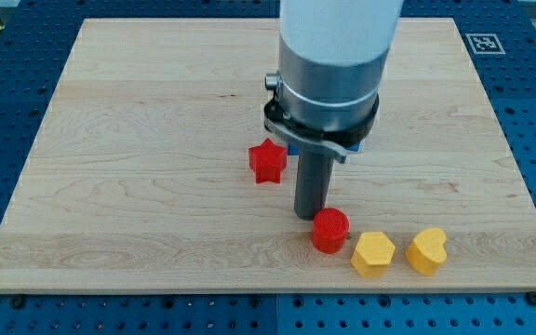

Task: Slide the red circle down a bit

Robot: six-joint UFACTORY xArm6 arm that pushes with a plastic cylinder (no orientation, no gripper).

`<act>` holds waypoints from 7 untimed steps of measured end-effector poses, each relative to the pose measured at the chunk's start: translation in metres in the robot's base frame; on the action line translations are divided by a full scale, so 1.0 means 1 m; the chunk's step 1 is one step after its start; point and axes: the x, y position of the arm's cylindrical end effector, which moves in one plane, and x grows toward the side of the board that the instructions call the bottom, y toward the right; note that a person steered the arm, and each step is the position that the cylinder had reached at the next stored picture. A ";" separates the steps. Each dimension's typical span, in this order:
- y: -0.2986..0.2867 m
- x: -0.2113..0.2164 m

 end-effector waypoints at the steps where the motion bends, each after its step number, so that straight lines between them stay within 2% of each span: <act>1: 0.000 0.007; 2: 0.000 0.009; 4: 0.002 -0.020; 7: 0.015 0.020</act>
